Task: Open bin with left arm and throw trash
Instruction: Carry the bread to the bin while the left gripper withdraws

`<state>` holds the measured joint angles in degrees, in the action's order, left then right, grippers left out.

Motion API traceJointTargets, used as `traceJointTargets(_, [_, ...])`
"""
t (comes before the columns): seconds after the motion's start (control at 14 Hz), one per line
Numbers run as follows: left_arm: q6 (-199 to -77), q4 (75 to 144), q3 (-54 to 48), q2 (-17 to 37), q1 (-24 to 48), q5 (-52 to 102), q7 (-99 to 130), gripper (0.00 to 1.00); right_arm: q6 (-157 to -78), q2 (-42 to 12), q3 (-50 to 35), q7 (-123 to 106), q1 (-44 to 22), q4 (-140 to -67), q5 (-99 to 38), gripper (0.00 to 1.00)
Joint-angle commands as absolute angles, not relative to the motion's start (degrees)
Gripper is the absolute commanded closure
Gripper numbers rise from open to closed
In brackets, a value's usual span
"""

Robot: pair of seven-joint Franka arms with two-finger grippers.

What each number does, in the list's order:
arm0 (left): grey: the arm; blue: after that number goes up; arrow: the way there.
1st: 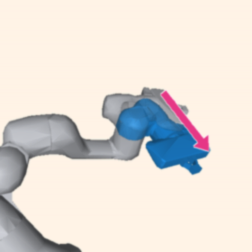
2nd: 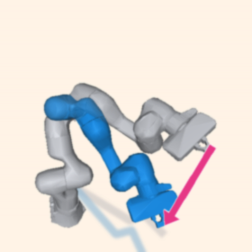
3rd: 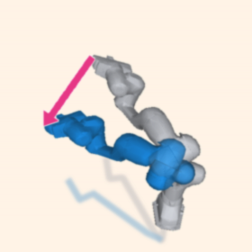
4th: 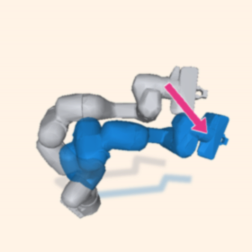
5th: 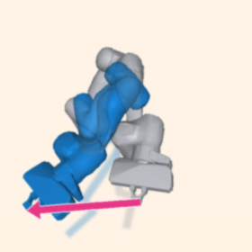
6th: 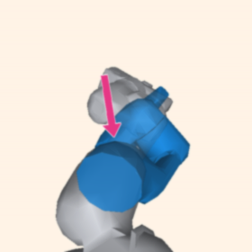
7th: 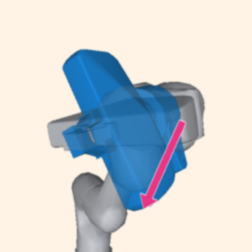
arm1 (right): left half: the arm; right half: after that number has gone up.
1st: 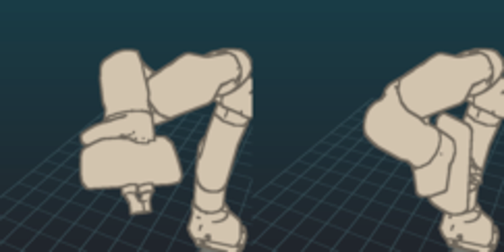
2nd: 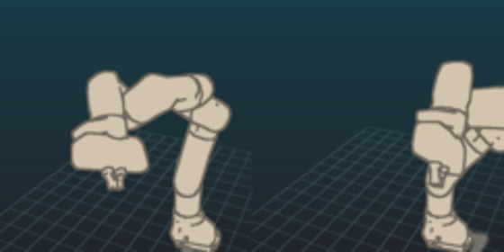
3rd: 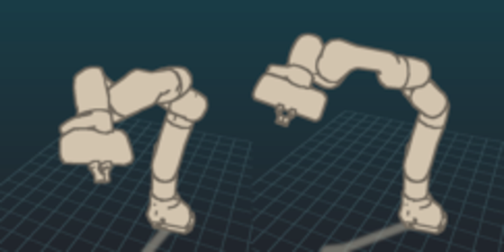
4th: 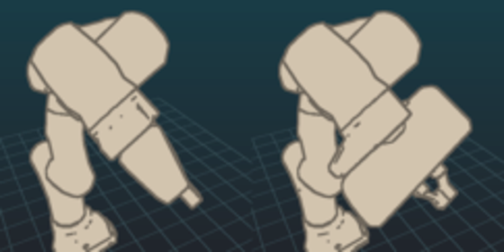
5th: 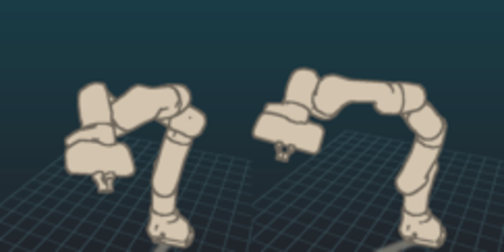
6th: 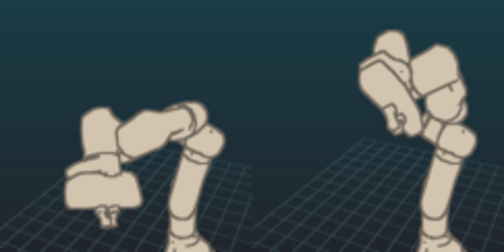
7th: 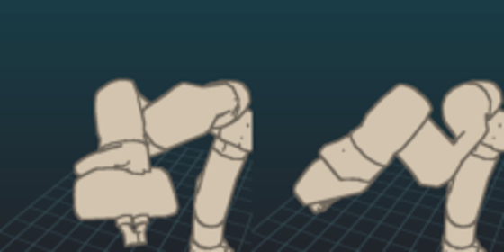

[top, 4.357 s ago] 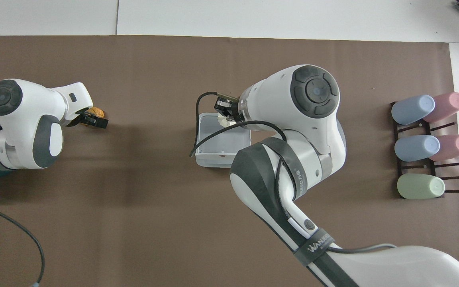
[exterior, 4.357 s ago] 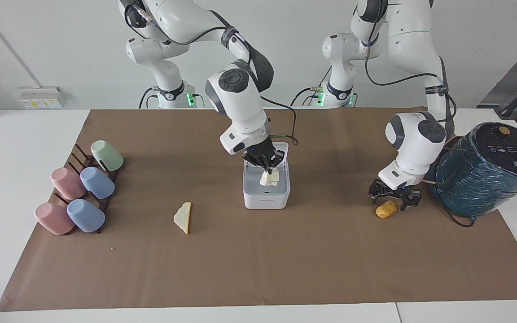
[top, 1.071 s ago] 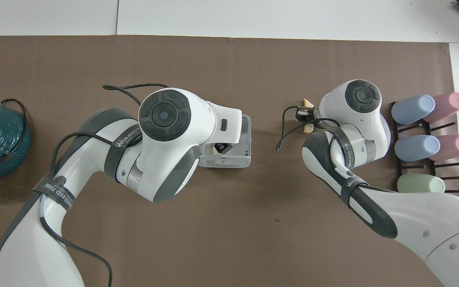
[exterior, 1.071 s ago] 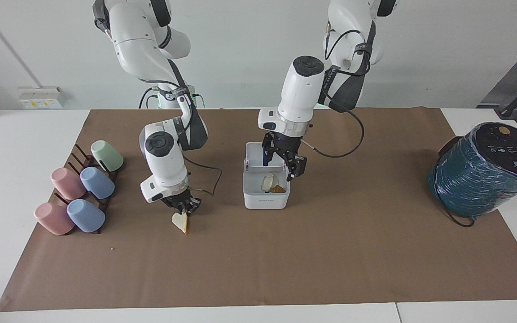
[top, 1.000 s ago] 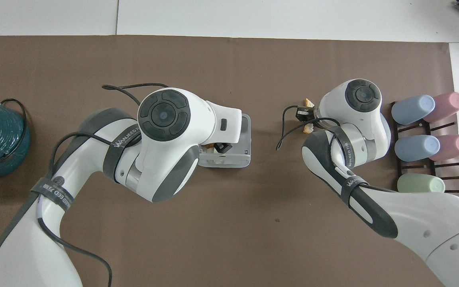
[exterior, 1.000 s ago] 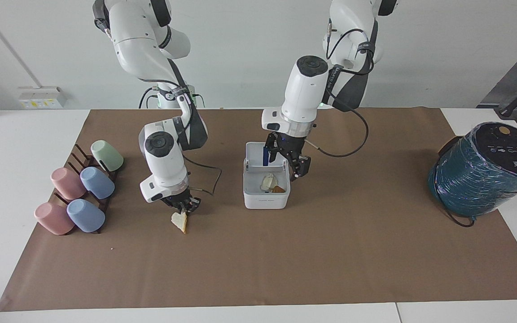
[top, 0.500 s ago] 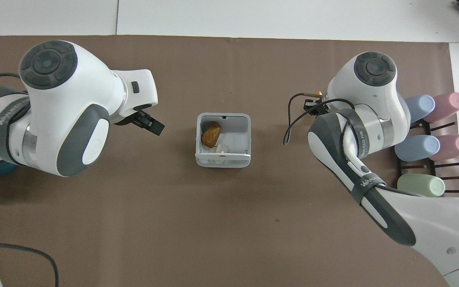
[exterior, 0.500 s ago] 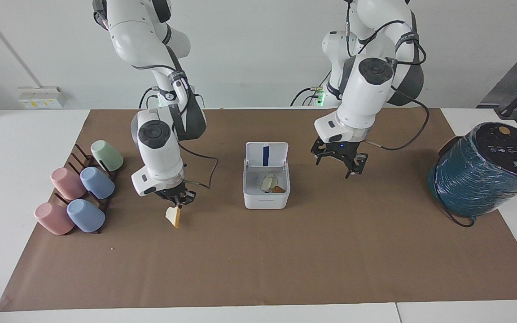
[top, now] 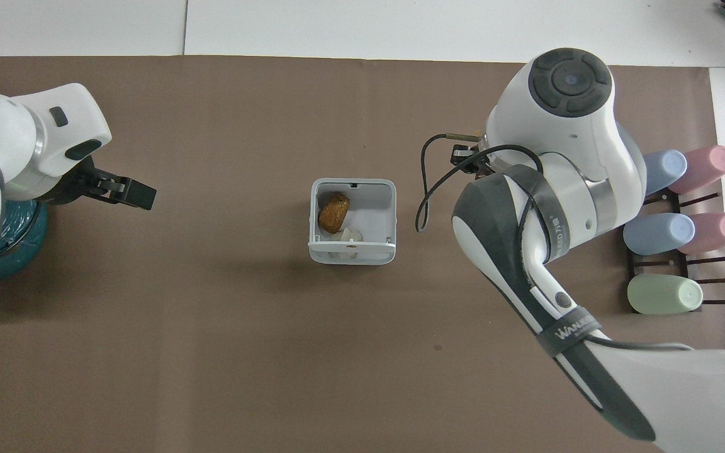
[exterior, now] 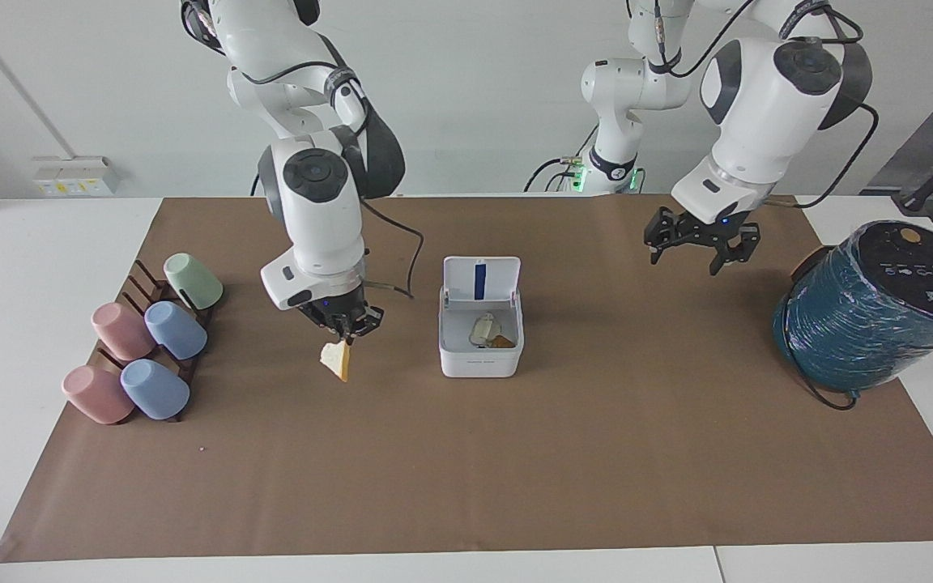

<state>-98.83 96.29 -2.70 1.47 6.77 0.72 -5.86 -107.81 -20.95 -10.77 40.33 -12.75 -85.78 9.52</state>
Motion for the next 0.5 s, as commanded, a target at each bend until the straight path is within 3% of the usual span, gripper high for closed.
traceJointTargets(0.0, [-95.0,95.4,-3.1,-1.3,4.4,1.3,-4.2,0.0,-109.0,-21.5,-13.7,44.0,-15.5,-84.3,9.8,1.0])
traceJointTargets(0.21, [-92.4,96.2,-2.9,-4.7,3.7,1.3,-0.9,0.0,-114.2,-22.2,-18.5,43.9,-15.6,-84.6,9.5,1.0])
traceJointTargets(0.43, [-91.9,95.7,-3.1,-4.7,4.4,1.3,1.1,0.0,-116.5,-22.6,-20.6,43.7,-16.0,-85.0,9.6,1.0])
